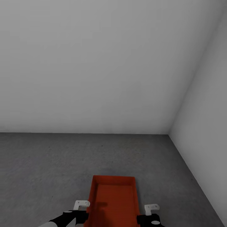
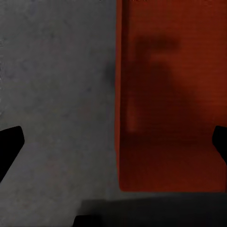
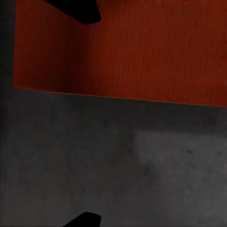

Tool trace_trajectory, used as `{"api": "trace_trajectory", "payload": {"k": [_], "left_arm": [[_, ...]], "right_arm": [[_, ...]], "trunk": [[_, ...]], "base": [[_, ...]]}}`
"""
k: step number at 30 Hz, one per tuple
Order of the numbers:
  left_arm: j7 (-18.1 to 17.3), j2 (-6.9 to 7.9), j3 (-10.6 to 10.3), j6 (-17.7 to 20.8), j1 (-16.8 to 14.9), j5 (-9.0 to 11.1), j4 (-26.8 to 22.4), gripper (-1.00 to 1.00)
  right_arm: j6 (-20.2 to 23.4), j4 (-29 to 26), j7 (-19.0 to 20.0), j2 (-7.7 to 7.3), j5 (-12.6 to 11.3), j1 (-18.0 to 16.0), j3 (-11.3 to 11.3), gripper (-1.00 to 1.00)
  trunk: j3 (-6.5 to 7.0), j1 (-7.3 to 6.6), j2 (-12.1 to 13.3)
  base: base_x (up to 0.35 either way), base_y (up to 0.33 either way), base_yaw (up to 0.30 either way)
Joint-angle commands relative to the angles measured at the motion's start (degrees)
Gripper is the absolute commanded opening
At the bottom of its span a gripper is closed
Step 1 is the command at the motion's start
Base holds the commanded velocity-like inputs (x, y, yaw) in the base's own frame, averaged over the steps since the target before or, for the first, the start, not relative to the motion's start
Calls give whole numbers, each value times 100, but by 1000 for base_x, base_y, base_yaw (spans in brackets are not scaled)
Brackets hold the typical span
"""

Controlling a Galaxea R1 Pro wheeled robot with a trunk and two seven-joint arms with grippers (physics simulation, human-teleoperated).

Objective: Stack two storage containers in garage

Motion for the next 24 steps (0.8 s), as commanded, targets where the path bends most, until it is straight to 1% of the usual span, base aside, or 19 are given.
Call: {"api": "trace_trajectory", "payload": {"k": [1, 17, 24], "left_arm": [[16, -1, 16, 21, -2, -25, -5, 100], [16, -1, 16, 18, -2, -25, -5, 100], [16, -1, 16, 16, -2, -10, 3, 100]], "right_arm": [[-19, 4, -14, 2, -53, -2, 48, 100], [-25, 4, -14, 2, -54, -2, 48, 100], [-47, 12, -14, 33, -61, -2, 40, 100]], "trunk": [[14, -23, 40], [301, -375, 681], [427, -529, 962]], "base": [[0, 0, 0], [0, 0, 0], [0, 0, 0]]}}
